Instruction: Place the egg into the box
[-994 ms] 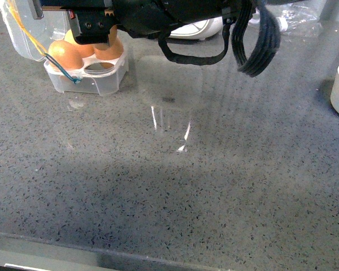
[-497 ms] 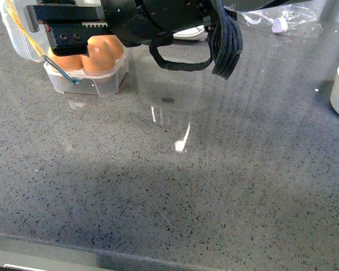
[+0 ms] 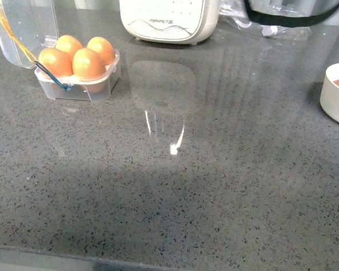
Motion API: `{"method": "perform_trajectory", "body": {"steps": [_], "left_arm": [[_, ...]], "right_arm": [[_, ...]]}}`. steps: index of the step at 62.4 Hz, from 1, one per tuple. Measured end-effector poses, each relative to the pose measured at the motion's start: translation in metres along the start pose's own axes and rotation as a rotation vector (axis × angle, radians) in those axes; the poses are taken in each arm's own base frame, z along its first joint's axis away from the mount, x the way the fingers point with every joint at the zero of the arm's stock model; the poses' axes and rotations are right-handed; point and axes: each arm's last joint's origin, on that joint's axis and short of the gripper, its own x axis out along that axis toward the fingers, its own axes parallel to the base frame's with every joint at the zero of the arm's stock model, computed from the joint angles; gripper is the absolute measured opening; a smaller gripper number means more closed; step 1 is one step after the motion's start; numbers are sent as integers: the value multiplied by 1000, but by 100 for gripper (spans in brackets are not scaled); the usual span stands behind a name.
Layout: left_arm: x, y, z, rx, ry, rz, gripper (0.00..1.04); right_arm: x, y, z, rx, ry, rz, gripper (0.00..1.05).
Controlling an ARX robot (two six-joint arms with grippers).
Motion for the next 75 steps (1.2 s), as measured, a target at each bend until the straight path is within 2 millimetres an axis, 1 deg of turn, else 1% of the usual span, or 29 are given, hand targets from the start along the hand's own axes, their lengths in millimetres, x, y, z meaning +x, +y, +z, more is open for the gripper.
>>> {"method": "perform_trajectory", "body": {"steps": [2,6,9,11,14,17,20,22,24,27,33,36,40,43,45,49,51,53,70,75], "left_arm": [[0,0,0,0,0,0,98],[0,0,0,0,0,0,98],[0,0,0,0,0,0,98],[0,0,0,0,0,0,98],[0,0,0,0,0,0,98],[0,0,0,0,0,0,98],[0,0,0,0,0,0,98],[0,0,0,0,0,0,98],[0,0,0,0,0,0,98],[0,0,0,0,0,0,98],[0,0,0,0,0,0,98],[0,0,0,0,0,0,98],[0,0,0,0,0,0,98],[0,0,0,0,0,0,98],[0,0,0,0,0,0,98],[0,0,0,0,0,0,98],[0,0,0,0,0,0,98],[0,0,0,0,0,0,98],[0,0,0,0,0,0,98],[0,0,0,0,0,0,98]], "right_arm": [[-11,-7,-1,-19,-16,-49,97],[-41,-24,-3,-77,-71,-170,97],[-54,-29,-4,-103,-102,-210,97],[-68,-33,-5,-128,-136,-245,97],[-81,-36,-8,-156,-162,-280,97],[-97,-40,-13,-183,-187,-315,97],[-108,-42,-19,-195,-196,-359,97],[-115,-43,-23,-172,-206,-431,93],[-124,-46,-30,-121,-214,-527,86],[-135,-49,-43,-58,-217,-578,75],[-151,-53,-61,-21,-210,-591,59],[-157,-54,-67,-12,-211,-589,52],[-169,-55,-76,-3,-216,-587,38],[-174,-56,-80,0,-217,-587,31],[-179,-56,-84,2,-220,-587,24],[-187,-56,-90,3,-222,-586,13],[-189,-56,-92,4,-221,-585,9],[-193,-56,-95,4,-221,-587,3],[-219,-53,-116,8,-219,-590,3],[-227,-57,-121,7,-218,-572,3]]}}
